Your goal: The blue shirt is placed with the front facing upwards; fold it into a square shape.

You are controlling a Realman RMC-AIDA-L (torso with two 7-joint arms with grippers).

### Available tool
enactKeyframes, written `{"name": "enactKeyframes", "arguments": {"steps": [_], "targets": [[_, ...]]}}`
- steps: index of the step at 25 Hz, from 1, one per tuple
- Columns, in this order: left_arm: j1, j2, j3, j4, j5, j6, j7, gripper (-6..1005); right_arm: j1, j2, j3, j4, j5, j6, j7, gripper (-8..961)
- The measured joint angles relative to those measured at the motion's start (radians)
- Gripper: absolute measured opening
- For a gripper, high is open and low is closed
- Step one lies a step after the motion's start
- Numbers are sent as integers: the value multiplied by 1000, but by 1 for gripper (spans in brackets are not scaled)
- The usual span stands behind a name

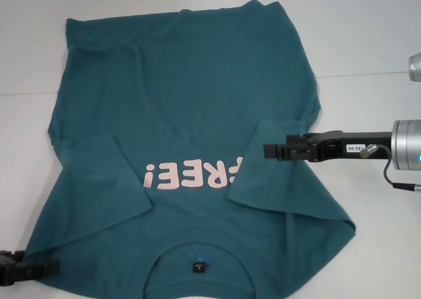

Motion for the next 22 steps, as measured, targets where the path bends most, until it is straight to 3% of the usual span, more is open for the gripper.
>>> {"name": "enactKeyframes", "arguments": {"steps": [13,22], "targets": [[-42,-6,11,0,-23,36,2,837,5,0,2,2,0,3,0,941],[-14,-1,-2,0,-11,-19,-2,834,3,0,1,3,0,8,-3,940]]}}
